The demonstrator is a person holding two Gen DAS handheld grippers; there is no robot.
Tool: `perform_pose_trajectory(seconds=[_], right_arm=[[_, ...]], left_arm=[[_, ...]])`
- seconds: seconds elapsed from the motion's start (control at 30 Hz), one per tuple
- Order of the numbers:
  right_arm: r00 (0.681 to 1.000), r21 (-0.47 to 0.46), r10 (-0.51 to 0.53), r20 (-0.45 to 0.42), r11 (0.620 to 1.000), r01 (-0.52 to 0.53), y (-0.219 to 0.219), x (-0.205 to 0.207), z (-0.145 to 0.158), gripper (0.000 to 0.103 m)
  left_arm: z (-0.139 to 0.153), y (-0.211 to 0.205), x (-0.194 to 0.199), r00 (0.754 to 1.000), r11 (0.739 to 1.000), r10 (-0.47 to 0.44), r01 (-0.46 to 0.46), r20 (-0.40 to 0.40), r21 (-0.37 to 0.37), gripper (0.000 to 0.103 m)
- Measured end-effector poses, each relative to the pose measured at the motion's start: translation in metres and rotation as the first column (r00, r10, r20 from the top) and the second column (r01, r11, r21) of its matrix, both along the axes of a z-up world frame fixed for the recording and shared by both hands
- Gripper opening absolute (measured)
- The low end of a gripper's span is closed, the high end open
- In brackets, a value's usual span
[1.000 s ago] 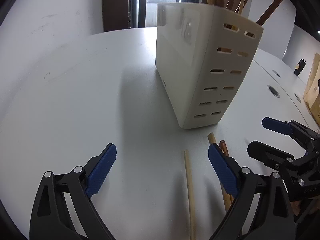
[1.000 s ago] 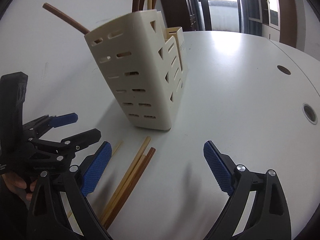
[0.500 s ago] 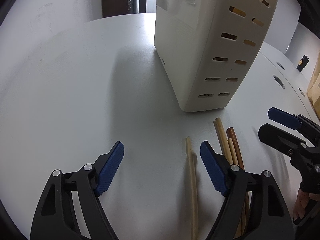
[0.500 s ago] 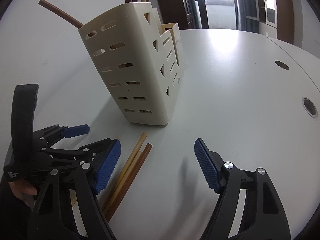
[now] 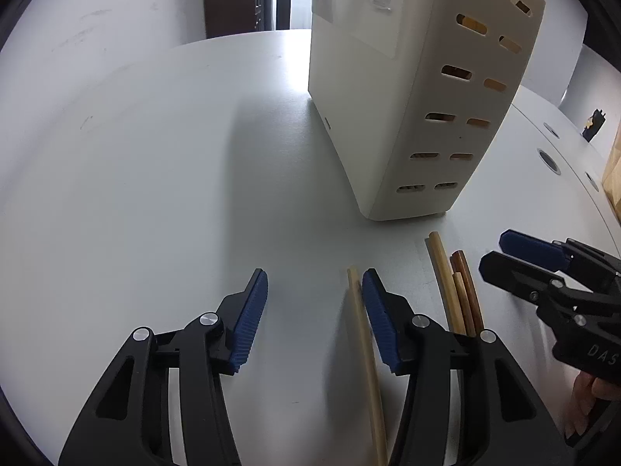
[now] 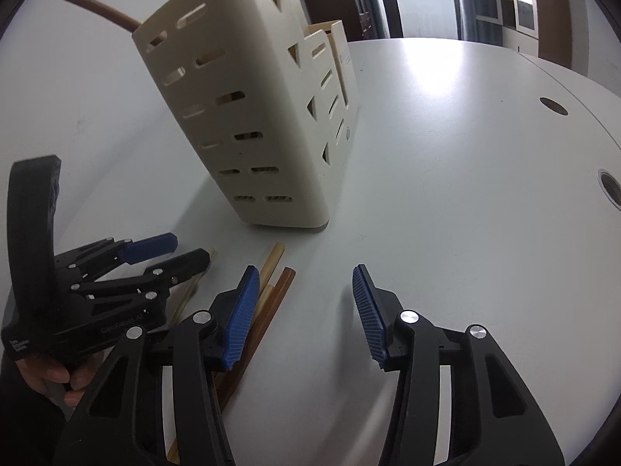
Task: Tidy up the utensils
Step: 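Grasp a light chopstick with the left tool while the right tool grasps a brown one, then lift both held chopsticks upright and carry them above the holder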
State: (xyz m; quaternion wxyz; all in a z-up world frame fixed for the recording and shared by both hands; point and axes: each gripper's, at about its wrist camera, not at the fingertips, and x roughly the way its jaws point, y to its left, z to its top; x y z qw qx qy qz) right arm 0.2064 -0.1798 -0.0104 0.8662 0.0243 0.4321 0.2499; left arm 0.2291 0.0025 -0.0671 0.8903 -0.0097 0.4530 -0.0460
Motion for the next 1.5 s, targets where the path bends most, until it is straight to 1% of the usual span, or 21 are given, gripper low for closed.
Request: perform_pose_trajectory(seconds=[0.03,0.13,0.23,0.33,0.37,0.4,0.47,0.53,0.7,0.83,0.93,0.97,1.03,1.13,1.2,1.27,1.3,1.37,1.4,1.47,1.5], right_arm=[[1.000,-0.011,0.012,0.000,1.000,-0.012,0.006,-0.003,-0.001,0.040],[1.000,-0.058,0.007,0.004,0.998,-0.007,0.015,-0.005,-0.003,0.034],[1.000,-0.059,0.005,-0.005,0.998,-0.005,0.017,-0.002,-0.005,0.026],[1.000,-0.047,0.014,-0.010,0.999,-0.015,0.018,-0.001,-0.006,0.018],[1.000,-0.048,0.014,-0.010,0.999,-0.014,0.018,-0.001,-0.006,0.011],[1.000,-0.045,0.012,-0.011,0.999,-0.012,0.018,-0.002,-0.006,0.010],[1.000,-0.021,0.004,-0.018,1.000,-0.004,0.015,-0.001,-0.006,0.008],[1.000,0.019,0.001,-0.015,1.000,-0.001,0.009,-0.002,-0.004,0.001],[1.000,0.099,-0.002,0.002,0.995,0.002,-0.001,-0.003,0.006,0.001],[1.000,0.208,0.018,0.012,0.978,-0.020,-0.009,-0.018,0.019,0.001],[0.999,0.237,0.003,0.041,0.972,-0.013,-0.021,-0.019,0.032,0.001],[0.999,0.226,-0.011,0.046,0.974,0.000,-0.023,-0.019,0.034,0.001],[0.998,0.104,-0.030,0.057,0.994,0.024,-0.021,-0.024,0.032,0.001],[0.999,0.014,-0.038,0.025,0.999,0.038,-0.014,-0.018,0.019,0.003],[0.999,-0.056,-0.022,0.035,0.998,0.024,0.000,-0.016,0.013,0.024],[1.000,-0.054,0.009,0.025,0.998,-0.008,0.002,-0.020,0.008,0.036],[0.999,-0.075,0.010,0.030,0.997,-0.007,0.006,-0.021,0.008,0.037],[1.000,-0.134,0.013,0.021,0.991,-0.010,0.014,-0.019,0.002,0.036],[1.000,-0.158,0.011,0.009,0.987,-0.009,0.016,-0.017,-0.004,0.022],[0.999,-0.184,0.016,0.029,0.983,-0.010,0.014,-0.019,-0.006,0.009],[1.000,-0.170,0.026,0.018,0.985,-0.023,0.013,-0.018,-0.007,0.008]], left_arm=[[0.000,-0.001,0.000,1.000,1.000,-0.004,0.004,0.001,0.003,0.048],[0.000,-0.004,-0.001,1.000,1.000,-0.021,0.021,0.008,0.007,0.028],[0.000,-0.005,-0.001,1.000,1.000,-0.024,0.024,0.008,-0.002,0.020],[0.001,0.001,0.000,1.000,0.998,-0.026,0.025,-0.009,-0.065,0.012],[0.000,0.002,0.002,1.000,0.997,-0.027,0.026,-0.013,-0.078,0.011],[0.000,0.003,0.002,0.999,0.996,-0.028,0.026,-0.016,-0.083,0.007],[0.000,0.003,0.003,0.999,0.995,-0.033,0.031,-0.019,-0.094,0.005],[0.001,0.003,0.000,0.999,0.995,-0.033,0.031,-0.018,-0.094,0.004],[0.005,0.004,-0.003,0.999,0.991,-0.038,0.037,-0.001,-0.132,0.004],[0.016,0.007,-0.009,0.998,0.979,-0.052,0.057,0.033,-0.194,0.003],[0.026,0.011,-0.014,0.996,0.971,-0.057,0.070,0.063,-0.230,0.003],[0.029,0.012,-0.015,0.996,0.968,-0.057,0.073,0.071,-0.241,0.003],[0.031,0.014,-0.015,0.996,0.969,-0.050,0.066,0.073,-0.237,0.003],[0.028,0.016,-0.014,0.998,0.968,-0.042,0.054,0.055,-0.244,0.003],[0.028,0.013,-0.012,0.998,0.968,-0.042,0.053,0.050,-0.245,0.003],[0.029,0.015,-0.012,0.997,0.967,-0.045,0.058,0.055,-0.248,0.003],[0.029,0.015,-0.013,0.997,0.967,-0.045,0.058,0.058,-0.248,0.003],[0.029,0.015,-0.013,0.997,0.967,-0.047,0.060,0.059,-0.246,0.003],[0.028,0.014,-0.013,0.997,0.967,-0.050,0.062,0.058,-0.248,0.003],[0.029,0.014,-0.014,0.996,0.967,-0.056,0.070,0.063,-0.245,0.003],[0.030,0.014,-0.015,0.996,0.966,-0.060,0.075,0.068,-0.246,0.003]])
